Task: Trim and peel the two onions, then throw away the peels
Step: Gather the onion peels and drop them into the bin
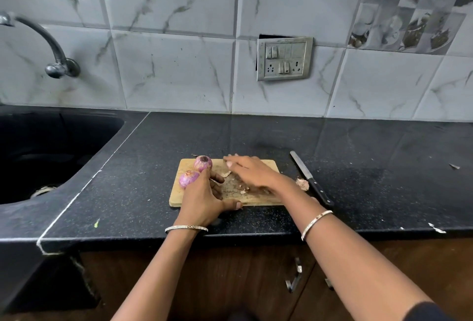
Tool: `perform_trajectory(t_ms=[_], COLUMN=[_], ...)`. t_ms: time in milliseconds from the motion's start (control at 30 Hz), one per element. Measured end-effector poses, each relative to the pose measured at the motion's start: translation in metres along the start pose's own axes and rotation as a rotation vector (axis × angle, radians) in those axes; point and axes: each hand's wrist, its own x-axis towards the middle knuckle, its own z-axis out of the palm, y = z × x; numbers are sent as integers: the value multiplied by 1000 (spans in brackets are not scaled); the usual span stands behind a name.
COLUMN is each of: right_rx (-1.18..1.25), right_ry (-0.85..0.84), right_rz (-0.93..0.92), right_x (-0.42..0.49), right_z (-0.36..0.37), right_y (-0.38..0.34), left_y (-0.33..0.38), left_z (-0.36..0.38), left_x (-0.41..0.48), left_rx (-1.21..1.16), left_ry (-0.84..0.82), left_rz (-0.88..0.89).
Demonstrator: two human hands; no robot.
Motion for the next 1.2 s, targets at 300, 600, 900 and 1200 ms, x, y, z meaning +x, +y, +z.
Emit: perform_trajectory(t_ms=[300, 600, 900, 1200], right_rx=[35, 283, 7, 334], right_ry=[166, 371, -37, -3], right_rz=[-236, -80, -39, -84], right_x=[-37, -59, -18, -76], right_z=[20, -15, 4, -9], right_y=[14, 29, 8, 24], left_y=[-3, 0, 0, 1], left_z=[1, -1, 1, 1], left_x=[1, -3, -5, -7], left_rx=[13, -58, -86, -95], left_ry=[14, 19, 54, 54], left_rz=[50, 85, 93, 84])
